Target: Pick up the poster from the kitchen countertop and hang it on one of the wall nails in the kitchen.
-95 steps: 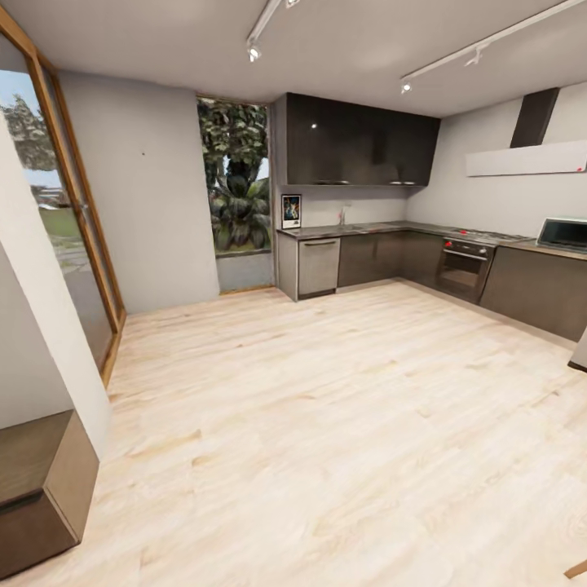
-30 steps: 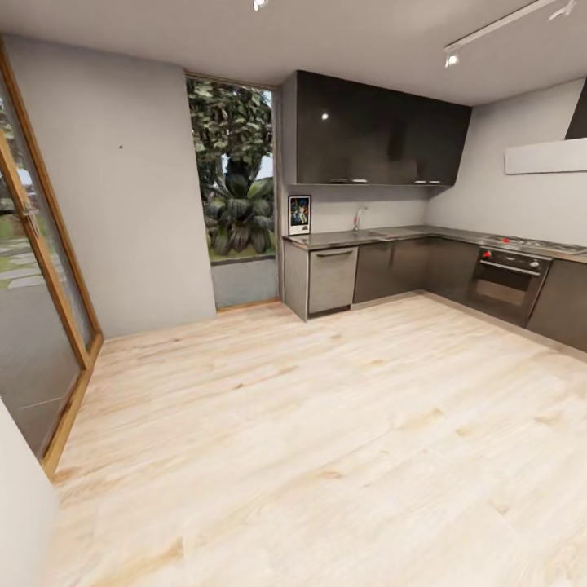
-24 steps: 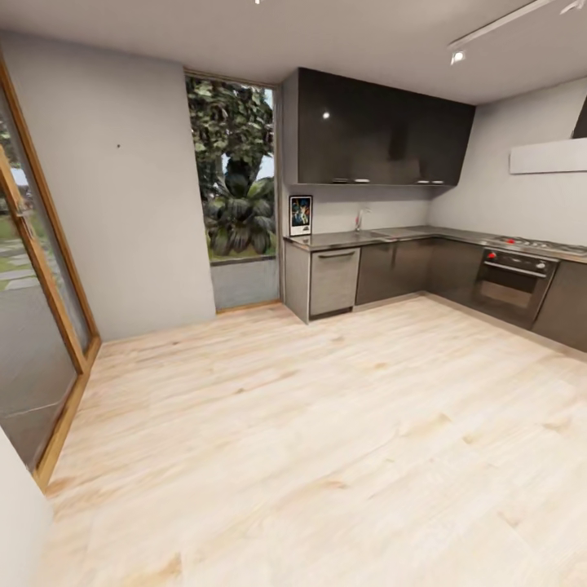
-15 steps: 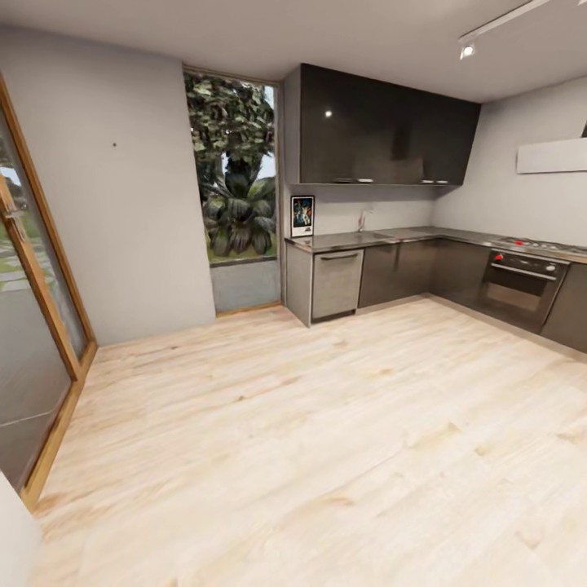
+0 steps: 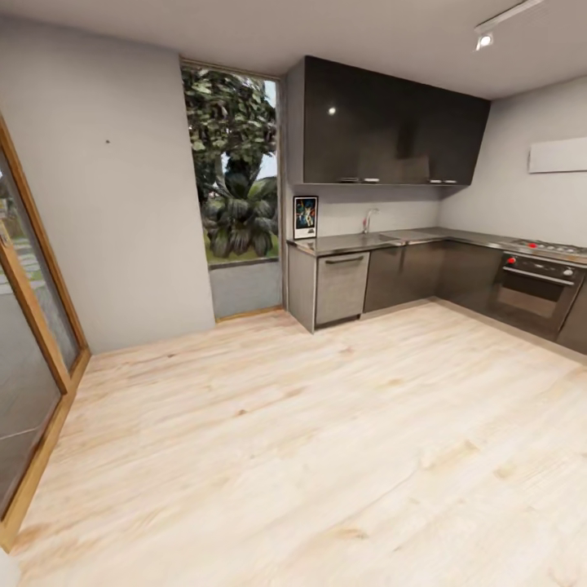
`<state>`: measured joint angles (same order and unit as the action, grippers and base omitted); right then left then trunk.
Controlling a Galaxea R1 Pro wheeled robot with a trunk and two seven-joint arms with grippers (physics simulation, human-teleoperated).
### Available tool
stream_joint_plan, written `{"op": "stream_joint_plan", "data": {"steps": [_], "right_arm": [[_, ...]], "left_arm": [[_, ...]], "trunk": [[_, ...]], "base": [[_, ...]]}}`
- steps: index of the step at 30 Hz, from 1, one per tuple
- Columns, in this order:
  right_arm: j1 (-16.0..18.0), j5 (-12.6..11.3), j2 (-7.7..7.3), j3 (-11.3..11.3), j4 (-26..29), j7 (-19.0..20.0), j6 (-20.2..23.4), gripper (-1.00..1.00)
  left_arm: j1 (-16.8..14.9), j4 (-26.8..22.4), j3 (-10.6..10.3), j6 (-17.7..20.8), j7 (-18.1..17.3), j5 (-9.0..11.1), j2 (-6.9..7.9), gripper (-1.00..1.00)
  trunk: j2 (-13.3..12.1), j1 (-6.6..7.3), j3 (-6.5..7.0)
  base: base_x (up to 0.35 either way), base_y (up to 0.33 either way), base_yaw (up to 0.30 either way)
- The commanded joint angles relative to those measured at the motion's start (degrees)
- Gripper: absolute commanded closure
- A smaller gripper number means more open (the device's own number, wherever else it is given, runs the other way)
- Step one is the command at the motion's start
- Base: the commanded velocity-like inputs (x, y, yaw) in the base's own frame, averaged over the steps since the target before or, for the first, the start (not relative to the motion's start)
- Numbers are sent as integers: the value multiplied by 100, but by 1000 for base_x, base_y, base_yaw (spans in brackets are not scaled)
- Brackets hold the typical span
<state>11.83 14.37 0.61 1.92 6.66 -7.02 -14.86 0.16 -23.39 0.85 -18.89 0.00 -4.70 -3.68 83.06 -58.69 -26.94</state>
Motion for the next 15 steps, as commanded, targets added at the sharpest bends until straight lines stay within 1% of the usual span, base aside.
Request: {"op": "stream_joint_plan", "data": {"steps": [1, 15], "right_arm": [[4, 40, 1, 19, -7, -45, -9, -100], [4, 40, 1, 12, -7, -47, -9, -100]], "left_arm": [[2, -8, 11, -8, 0, -49, -1, -100], [2, -8, 11, -10, 0, -49, -1, -100]], "trunk": [[2, -4, -5], [2, -4, -5]], "base": [[336, 78, 0], [336, 78, 0]]}}
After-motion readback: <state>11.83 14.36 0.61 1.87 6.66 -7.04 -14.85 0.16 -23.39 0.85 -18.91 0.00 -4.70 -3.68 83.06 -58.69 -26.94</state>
